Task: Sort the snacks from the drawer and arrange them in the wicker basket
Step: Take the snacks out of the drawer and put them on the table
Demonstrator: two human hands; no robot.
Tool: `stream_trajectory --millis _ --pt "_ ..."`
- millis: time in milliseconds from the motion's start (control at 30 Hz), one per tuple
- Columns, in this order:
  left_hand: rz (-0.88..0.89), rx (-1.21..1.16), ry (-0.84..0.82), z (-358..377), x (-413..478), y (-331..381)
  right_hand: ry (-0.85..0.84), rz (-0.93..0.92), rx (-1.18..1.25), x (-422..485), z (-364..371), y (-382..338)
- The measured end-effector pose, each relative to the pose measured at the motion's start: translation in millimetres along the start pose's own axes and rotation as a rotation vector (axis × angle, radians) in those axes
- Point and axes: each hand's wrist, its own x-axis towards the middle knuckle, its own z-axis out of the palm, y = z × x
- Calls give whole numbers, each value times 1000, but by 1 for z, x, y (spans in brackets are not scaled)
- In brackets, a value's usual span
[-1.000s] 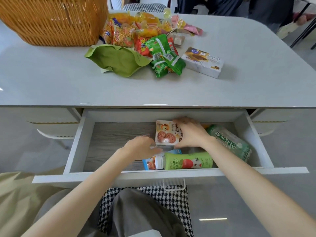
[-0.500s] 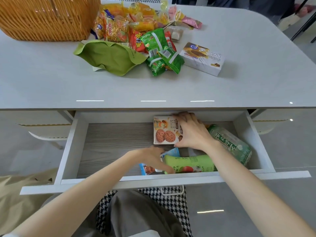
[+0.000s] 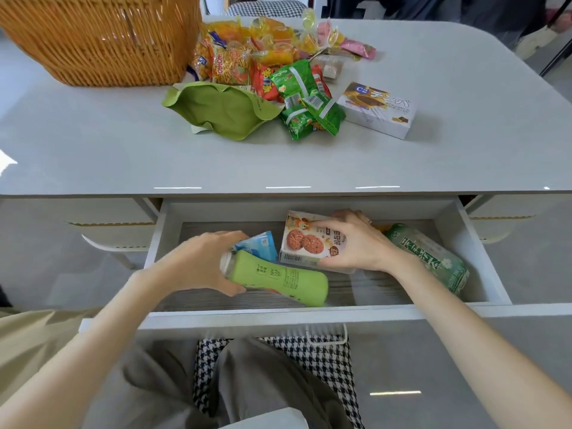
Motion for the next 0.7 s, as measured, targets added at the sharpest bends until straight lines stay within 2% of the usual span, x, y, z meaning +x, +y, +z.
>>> stream_trajectory --millis 133,233,300,367,433,500,567,700 --pt "13 -393 61 -31 -39 -6 -33 -77 156 -22 -12 -12" --pt "54 -632 132 -51 -58 -6 27 -131 321 -40 -27 -27" --pt "70 -696 238 -63 -64 -8 98 -168 448 -51 -38 -40" --pt "81 -658 361 -73 -63 -9 218 -170 479 -56 -48 -50" --pt "61 -598 491 -81 -54 -11 400 -136 328 -54 -56 -55" --pt "24 -567 596 -87 -39 -14 512 -73 137 -44 -63 -56" --pt "-15 -515 637 -90 -21 -19 537 0 -14 -30 -68 -56" --pt "-98 -398 592 -96 16 -34 560 86 -137 3 -68 -46"
